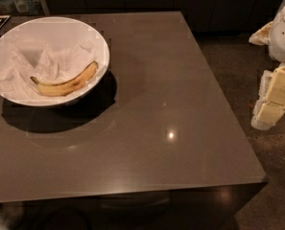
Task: Pick banana from white bowl
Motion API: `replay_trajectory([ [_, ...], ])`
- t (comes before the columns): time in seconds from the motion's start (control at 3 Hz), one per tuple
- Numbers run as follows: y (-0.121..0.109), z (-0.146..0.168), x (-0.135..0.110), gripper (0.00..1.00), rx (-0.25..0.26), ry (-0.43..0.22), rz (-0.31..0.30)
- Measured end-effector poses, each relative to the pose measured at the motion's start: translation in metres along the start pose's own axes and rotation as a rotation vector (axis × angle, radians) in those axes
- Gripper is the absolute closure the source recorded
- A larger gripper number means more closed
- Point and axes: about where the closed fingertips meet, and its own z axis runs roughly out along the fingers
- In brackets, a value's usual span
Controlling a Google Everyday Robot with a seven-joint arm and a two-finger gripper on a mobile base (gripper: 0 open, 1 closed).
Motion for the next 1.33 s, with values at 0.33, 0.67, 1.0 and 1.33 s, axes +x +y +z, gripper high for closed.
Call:
replay_trajectory([
  [0.33, 0.0, 0.0, 0.0, 0.0, 0.0, 0.0, 0.0],
  [0.67, -0.003, -0.003, -0.004, 0.0, 0.006, 0.016, 0.002],
  [1.0, -0.014, -0.006, -0.017, 0.0, -0.007, 0.048, -0.009],
  [1.33, -0.025, -0.006, -0.037, 0.0, -0.026, 0.07, -0.065],
])
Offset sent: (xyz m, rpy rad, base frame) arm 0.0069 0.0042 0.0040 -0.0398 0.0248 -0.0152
